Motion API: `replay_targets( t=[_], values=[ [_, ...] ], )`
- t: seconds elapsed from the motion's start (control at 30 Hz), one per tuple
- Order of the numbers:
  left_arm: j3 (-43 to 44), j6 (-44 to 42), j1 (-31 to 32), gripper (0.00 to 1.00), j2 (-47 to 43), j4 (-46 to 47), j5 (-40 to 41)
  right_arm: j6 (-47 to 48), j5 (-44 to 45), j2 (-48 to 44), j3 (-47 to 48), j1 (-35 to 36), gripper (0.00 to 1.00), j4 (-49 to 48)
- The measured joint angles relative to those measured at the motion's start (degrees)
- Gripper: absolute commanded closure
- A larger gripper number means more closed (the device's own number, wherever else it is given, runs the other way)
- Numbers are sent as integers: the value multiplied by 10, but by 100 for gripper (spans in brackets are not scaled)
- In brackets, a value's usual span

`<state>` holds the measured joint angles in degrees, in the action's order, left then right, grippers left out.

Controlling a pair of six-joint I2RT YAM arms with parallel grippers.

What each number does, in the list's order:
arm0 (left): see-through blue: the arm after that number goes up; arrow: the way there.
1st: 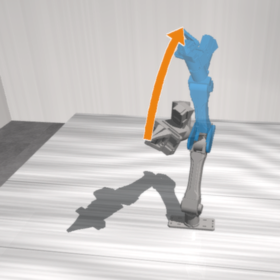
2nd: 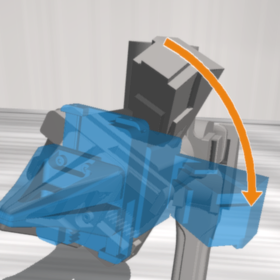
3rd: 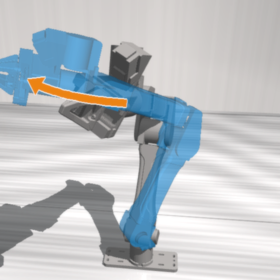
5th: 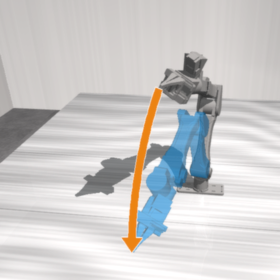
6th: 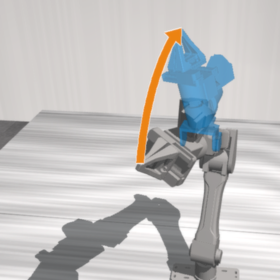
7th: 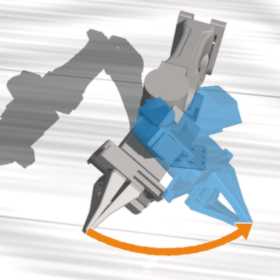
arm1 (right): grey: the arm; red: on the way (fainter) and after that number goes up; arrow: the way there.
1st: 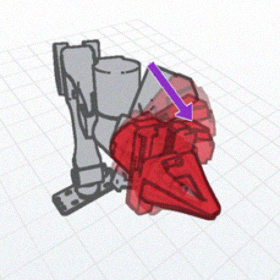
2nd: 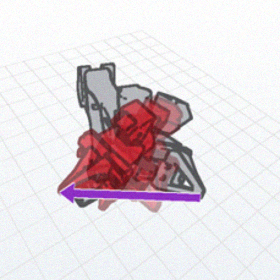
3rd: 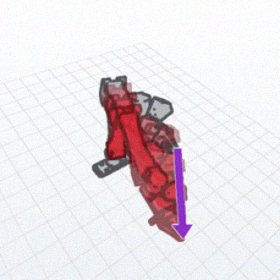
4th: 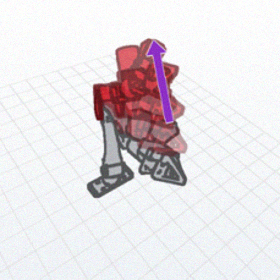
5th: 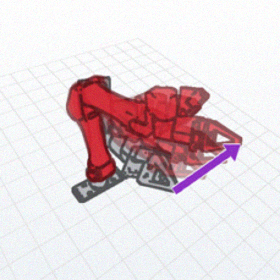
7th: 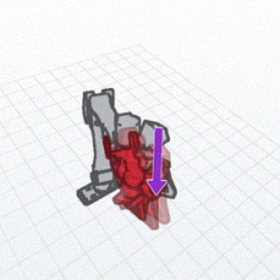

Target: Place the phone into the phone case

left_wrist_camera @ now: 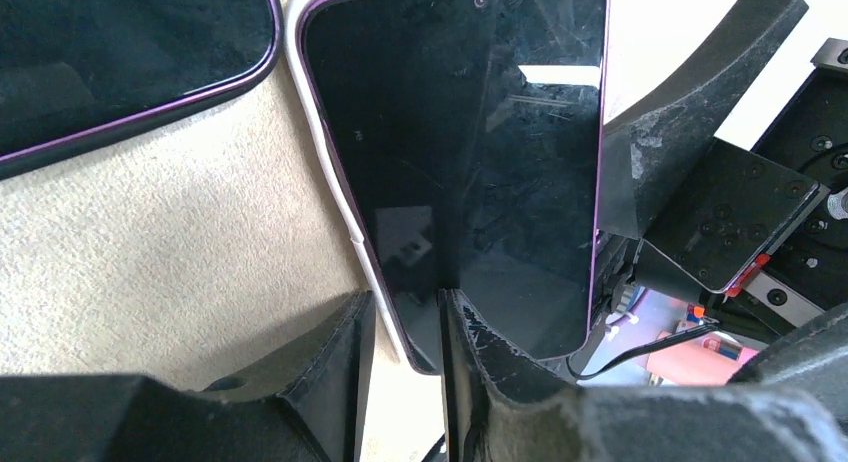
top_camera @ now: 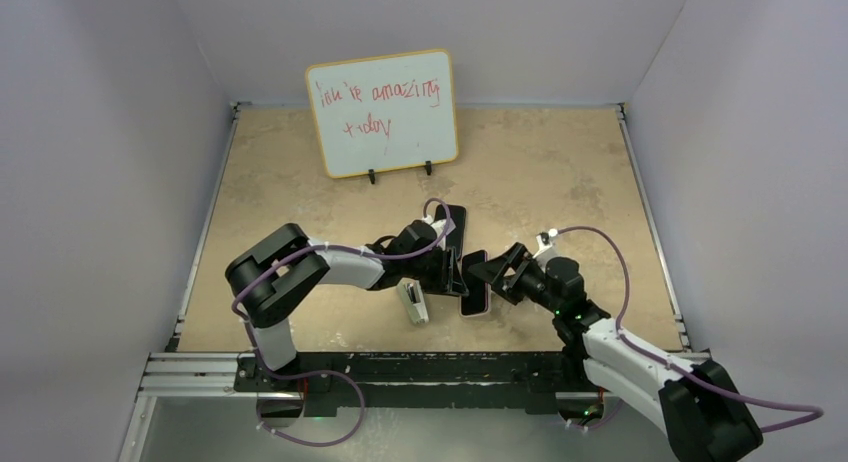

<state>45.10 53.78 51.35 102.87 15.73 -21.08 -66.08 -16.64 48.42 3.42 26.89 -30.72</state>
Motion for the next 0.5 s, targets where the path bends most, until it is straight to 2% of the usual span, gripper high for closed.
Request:
replay_targets(
  t=[0.1,0.17,0.47,0.5],
  values=[
    [0,-4,0,69,-3,-3,0,-2,-5,-10,-2,0,18,2],
    [0,-4,0,70,-4,-5,1,-1,-5,-11,-2,0,23,8],
    [0,-6,0,70,-5,-6,9,18,5,9,-1,0,61,30],
    [0,-7,0,70,-6,-7,9,19,7,11,-1,0,68,33]
  ],
)
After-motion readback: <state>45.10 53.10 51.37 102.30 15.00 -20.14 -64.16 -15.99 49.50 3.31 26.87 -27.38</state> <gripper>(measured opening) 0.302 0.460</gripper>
